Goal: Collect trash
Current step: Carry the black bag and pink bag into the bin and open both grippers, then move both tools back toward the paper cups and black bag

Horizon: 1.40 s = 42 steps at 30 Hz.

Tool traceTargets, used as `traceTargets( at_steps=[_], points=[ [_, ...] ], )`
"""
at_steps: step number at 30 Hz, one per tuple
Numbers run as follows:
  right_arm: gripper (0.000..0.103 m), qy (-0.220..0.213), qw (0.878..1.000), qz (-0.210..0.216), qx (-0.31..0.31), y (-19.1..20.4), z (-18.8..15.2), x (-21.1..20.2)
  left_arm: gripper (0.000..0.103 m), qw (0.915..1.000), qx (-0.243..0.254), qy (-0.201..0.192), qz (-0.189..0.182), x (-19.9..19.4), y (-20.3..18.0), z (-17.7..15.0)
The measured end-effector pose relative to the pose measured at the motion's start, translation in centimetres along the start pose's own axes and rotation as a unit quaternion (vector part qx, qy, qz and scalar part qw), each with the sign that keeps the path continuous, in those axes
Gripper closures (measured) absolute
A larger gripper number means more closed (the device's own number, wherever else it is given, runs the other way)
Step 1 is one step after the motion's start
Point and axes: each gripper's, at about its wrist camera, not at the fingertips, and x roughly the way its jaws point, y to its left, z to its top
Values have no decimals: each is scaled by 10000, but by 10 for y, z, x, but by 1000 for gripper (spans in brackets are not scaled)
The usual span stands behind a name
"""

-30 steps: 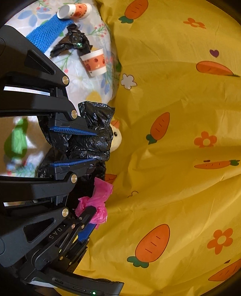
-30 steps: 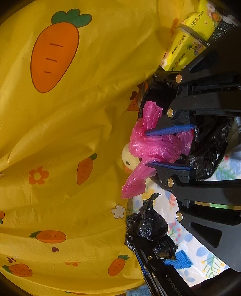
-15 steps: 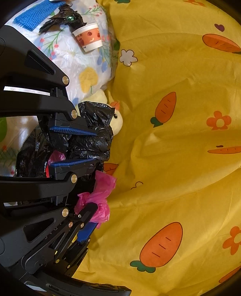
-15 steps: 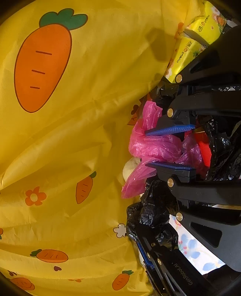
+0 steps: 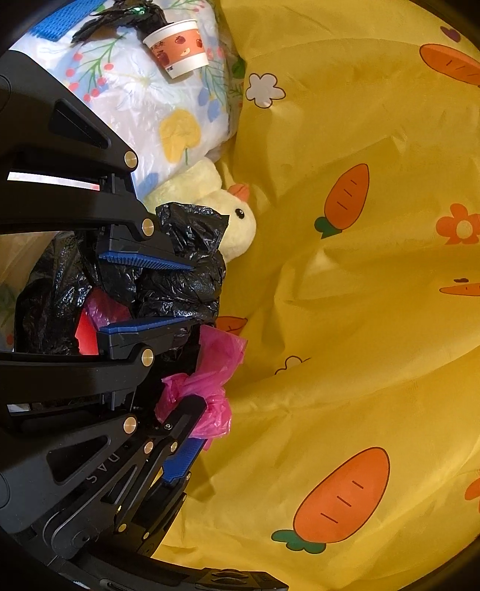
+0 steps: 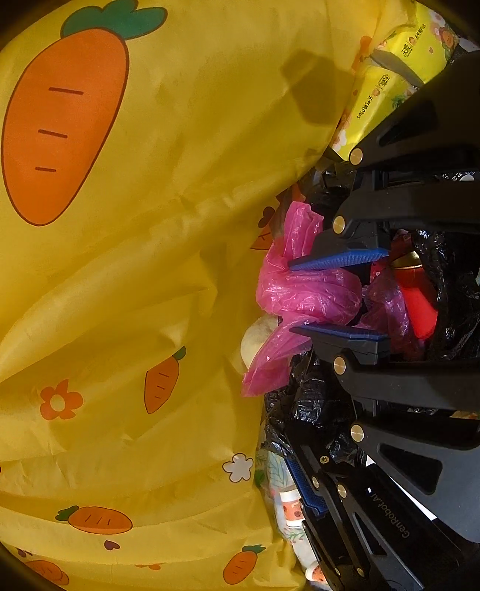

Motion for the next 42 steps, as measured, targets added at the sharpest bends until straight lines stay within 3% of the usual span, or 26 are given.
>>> traceTargets(
  at_steps=[17,22,26,28,30,42],
  points=[
    [73,418,9991,5,-40,-5,2,30,79,9995,32,305,-85,24,2,-6],
    [57,379,9993,-12,20,-8,2,31,63,9993,50,350,-81,28,5,-9],
    [49,392,9991,-44,157,-15,1,32,36,9996,-108,272,-19,24,12,-12],
    [46,404,9990,-69,151,-16,1,33,29,9996,-172,238,53,21,15,-12],
    [37,391,9991,-98,163,-16,1,32,21,9994,-231,193,168,18,18,-11],
    [20,359,9991,-88,213,-13,0,23,8,9980,-411,-21,472,-13,33,-8]
  ],
)
